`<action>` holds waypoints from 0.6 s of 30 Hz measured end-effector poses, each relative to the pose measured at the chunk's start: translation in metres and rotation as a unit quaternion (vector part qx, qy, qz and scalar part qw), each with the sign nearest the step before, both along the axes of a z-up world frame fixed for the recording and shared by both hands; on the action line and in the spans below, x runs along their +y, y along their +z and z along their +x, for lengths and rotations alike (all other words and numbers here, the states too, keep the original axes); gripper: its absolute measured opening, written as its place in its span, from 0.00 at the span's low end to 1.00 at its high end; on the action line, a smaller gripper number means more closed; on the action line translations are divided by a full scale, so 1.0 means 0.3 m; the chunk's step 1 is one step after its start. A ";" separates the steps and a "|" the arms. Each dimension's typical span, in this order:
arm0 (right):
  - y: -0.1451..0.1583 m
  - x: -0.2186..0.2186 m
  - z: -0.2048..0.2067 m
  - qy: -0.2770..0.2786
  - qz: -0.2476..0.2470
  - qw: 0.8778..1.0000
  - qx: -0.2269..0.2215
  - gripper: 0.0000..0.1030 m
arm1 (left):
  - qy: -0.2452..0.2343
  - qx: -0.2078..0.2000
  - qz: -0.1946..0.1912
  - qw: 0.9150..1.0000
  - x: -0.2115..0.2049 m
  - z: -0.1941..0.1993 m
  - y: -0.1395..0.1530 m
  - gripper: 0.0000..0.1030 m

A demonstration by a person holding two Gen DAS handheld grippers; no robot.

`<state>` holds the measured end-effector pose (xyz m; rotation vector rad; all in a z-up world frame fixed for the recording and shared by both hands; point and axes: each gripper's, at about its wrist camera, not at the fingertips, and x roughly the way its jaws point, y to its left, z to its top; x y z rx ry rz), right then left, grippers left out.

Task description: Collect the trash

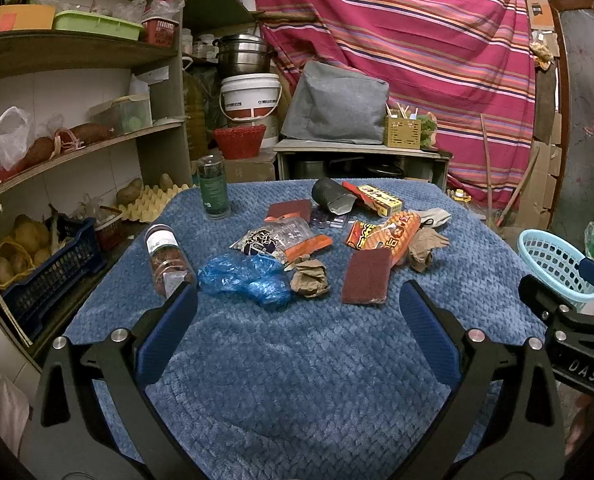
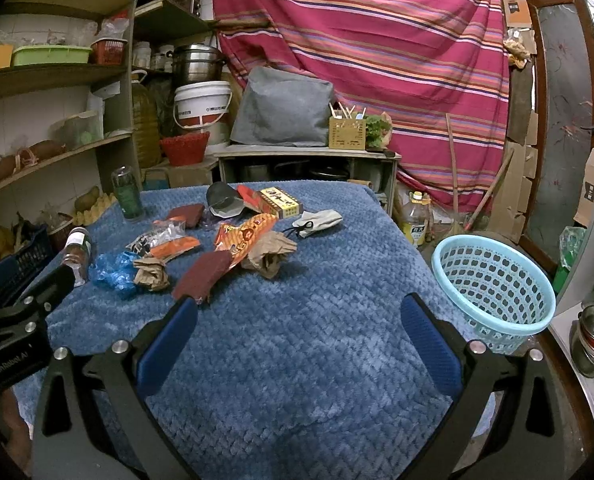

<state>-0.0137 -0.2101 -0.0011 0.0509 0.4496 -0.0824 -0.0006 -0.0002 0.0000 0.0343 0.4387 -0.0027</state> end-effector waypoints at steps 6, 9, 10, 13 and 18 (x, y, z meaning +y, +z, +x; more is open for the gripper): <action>0.002 0.004 0.002 -0.001 0.000 1.000 0.000 0.96 | 0.000 0.000 0.000 1.000 0.014 -0.003 0.024 0.95; 0.001 0.004 0.001 -0.001 0.000 1.000 -0.001 0.96 | 0.000 0.000 0.000 1.000 0.014 -0.002 0.023 0.95; 0.002 0.005 0.001 -0.001 0.000 1.000 0.000 0.96 | 0.000 0.000 -0.001 1.000 0.015 -0.002 0.024 0.95; 0.003 0.006 0.000 -0.002 -0.002 1.000 -0.001 0.96 | 0.001 -0.001 0.000 1.000 0.016 -0.003 0.026 0.95; 0.001 -0.001 0.001 -0.002 -0.002 1.000 -0.002 0.96 | 0.000 0.000 -0.001 1.000 0.015 -0.002 0.024 0.95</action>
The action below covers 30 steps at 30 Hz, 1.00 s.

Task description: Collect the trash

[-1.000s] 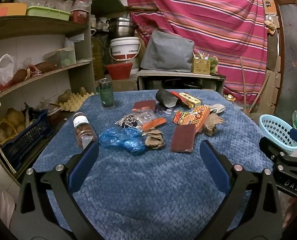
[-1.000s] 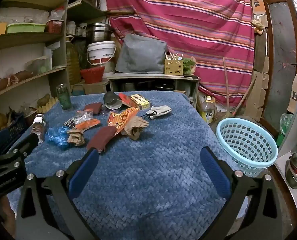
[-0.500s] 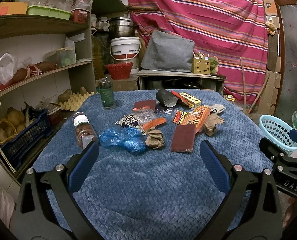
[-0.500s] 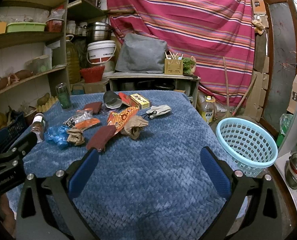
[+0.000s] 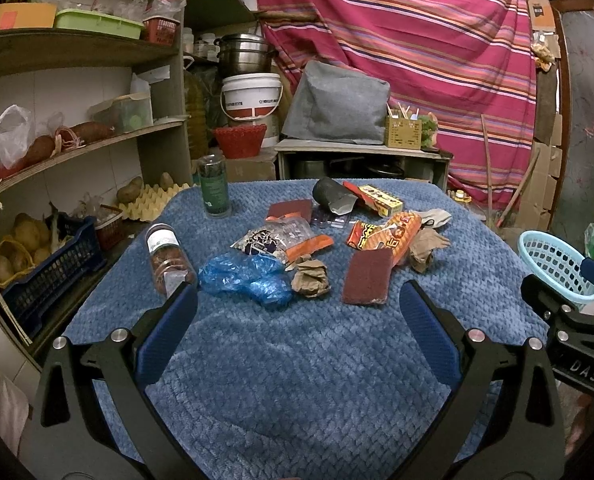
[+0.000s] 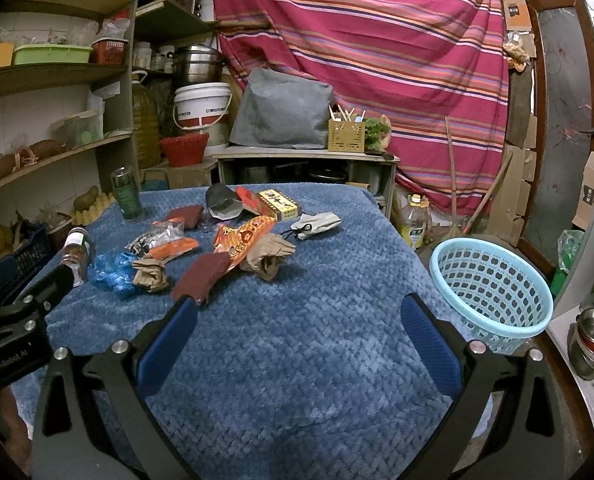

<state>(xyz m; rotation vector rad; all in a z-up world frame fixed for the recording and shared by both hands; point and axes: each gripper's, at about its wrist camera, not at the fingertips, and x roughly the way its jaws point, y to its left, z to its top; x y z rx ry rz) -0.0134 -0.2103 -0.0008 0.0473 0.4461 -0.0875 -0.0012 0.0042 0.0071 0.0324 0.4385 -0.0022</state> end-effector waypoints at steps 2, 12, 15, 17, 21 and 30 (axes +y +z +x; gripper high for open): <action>-0.002 -0.001 0.000 0.000 -0.001 1.000 0.000 0.96 | 0.000 0.000 0.000 1.000 0.000 0.000 0.000 0.95; 0.004 0.000 -0.001 0.000 -0.002 1.000 0.000 0.96 | 0.000 0.001 -0.001 1.000 0.004 -0.001 0.007 0.95; 0.004 0.000 -0.001 -0.001 -0.003 1.000 -0.001 0.96 | 0.000 -0.001 0.000 1.000 0.004 -0.003 0.007 0.95; 0.005 0.001 0.000 0.000 -0.002 1.000 0.000 0.96 | 0.000 0.000 0.000 1.000 0.003 -0.001 0.005 0.95; 0.004 0.000 0.000 0.000 -0.002 1.000 -0.001 0.96 | 0.000 0.000 -0.001 1.000 0.001 0.000 0.000 0.95; 0.004 0.001 0.000 0.000 -0.003 1.000 0.000 0.96 | 0.000 0.000 -0.001 1.000 0.001 0.000 0.000 0.95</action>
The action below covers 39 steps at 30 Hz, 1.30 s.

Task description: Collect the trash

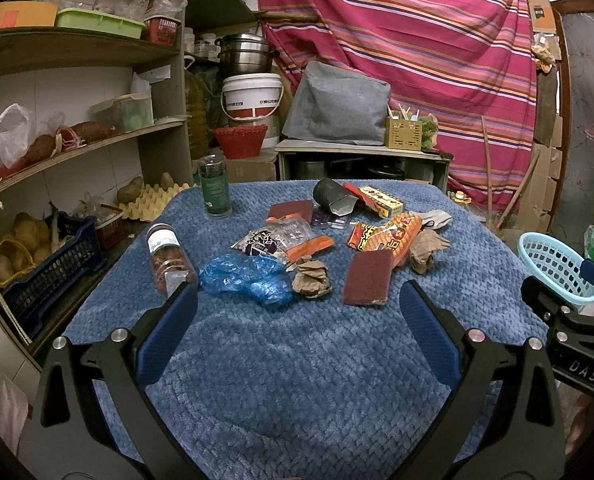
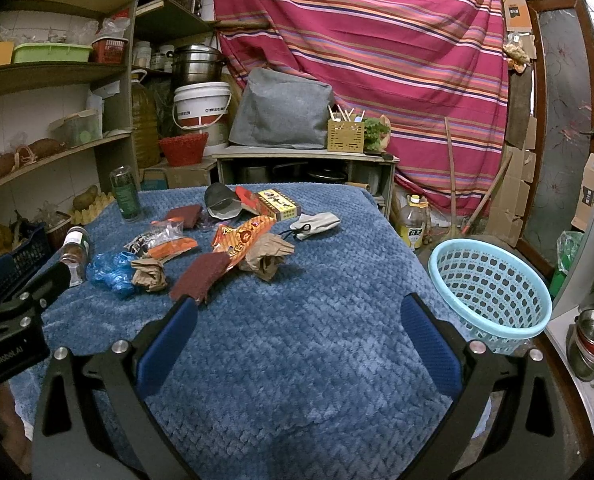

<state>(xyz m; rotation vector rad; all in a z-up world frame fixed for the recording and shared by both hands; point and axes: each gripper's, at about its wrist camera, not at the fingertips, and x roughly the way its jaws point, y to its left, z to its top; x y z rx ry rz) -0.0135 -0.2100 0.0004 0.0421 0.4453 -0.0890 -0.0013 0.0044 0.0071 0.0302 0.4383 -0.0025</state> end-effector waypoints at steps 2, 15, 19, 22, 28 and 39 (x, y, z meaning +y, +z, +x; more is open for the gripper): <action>0.000 0.001 0.000 0.000 0.000 1.000 0.000 0.96 | 0.000 0.000 0.000 1.000 0.002 0.000 0.002 0.95; -0.003 -0.002 0.000 -0.001 -0.001 1.000 0.001 0.96 | 0.001 -0.001 0.001 1.000 -0.004 -0.013 0.004 0.95; -0.019 -0.020 0.006 -0.003 0.000 1.000 0.005 0.96 | 0.000 -0.003 0.006 1.000 -0.009 -0.012 0.008 0.95; -0.038 -0.033 0.015 -0.005 0.002 1.000 0.009 0.96 | -0.001 0.001 0.007 1.000 -0.003 0.004 -0.027 0.95; -0.054 -0.043 0.034 -0.011 0.001 1.000 0.012 0.96 | 0.000 0.014 0.015 1.000 -0.007 0.041 -0.057 0.95; 0.020 -0.042 0.149 -0.007 -0.016 1.000 -0.016 0.96 | 0.010 0.011 0.017 1.000 0.014 0.158 0.005 0.95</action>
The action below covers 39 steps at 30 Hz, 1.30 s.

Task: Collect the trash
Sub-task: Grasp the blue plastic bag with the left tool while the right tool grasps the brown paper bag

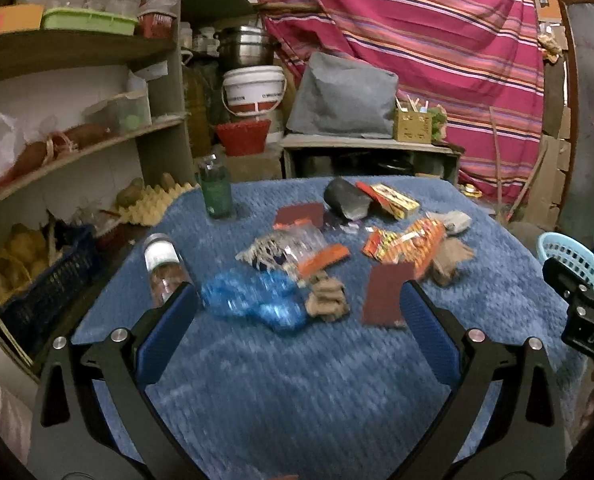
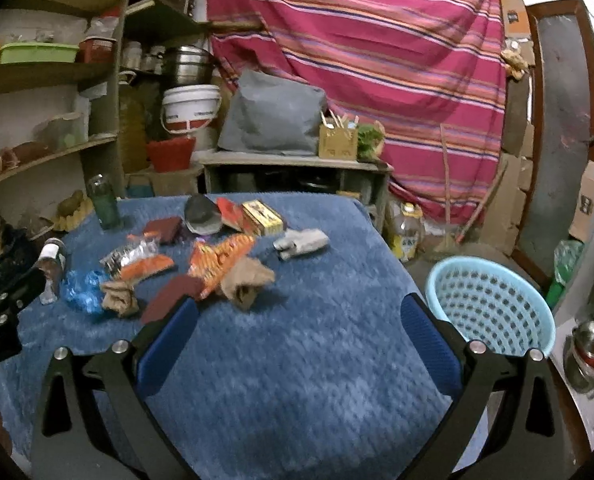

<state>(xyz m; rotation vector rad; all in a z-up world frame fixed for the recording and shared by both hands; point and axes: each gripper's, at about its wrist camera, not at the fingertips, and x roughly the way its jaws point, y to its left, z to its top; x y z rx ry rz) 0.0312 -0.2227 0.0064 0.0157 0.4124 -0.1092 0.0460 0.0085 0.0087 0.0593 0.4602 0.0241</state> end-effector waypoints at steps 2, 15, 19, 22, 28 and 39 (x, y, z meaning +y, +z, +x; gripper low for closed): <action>0.014 0.014 0.026 0.006 -0.002 1.000 -0.009 0.96 | 0.003 -0.009 0.002 1.000 0.002 0.029 0.017 0.95; -0.062 0.053 0.189 -0.004 -0.006 1.000 -0.003 0.96 | 0.025 0.040 -0.008 0.999 0.083 0.245 -0.130 0.95; -0.118 0.043 0.227 -0.011 -0.004 1.000 0.015 0.96 | 0.023 0.056 -0.013 0.998 0.111 0.270 -0.182 0.95; -0.160 0.043 0.252 -0.017 -0.013 0.999 0.032 0.96 | 0.022 0.065 0.001 0.998 0.105 0.284 -0.215 0.95; -0.211 0.015 0.283 -0.015 0.015 0.998 0.066 0.96 | 0.019 0.085 -0.007 0.996 0.114 0.312 -0.246 0.95; -0.244 0.032 0.308 -0.025 -0.001 0.995 0.092 0.96 | 0.047 0.114 -0.016 0.992 0.150 0.357 -0.287 0.95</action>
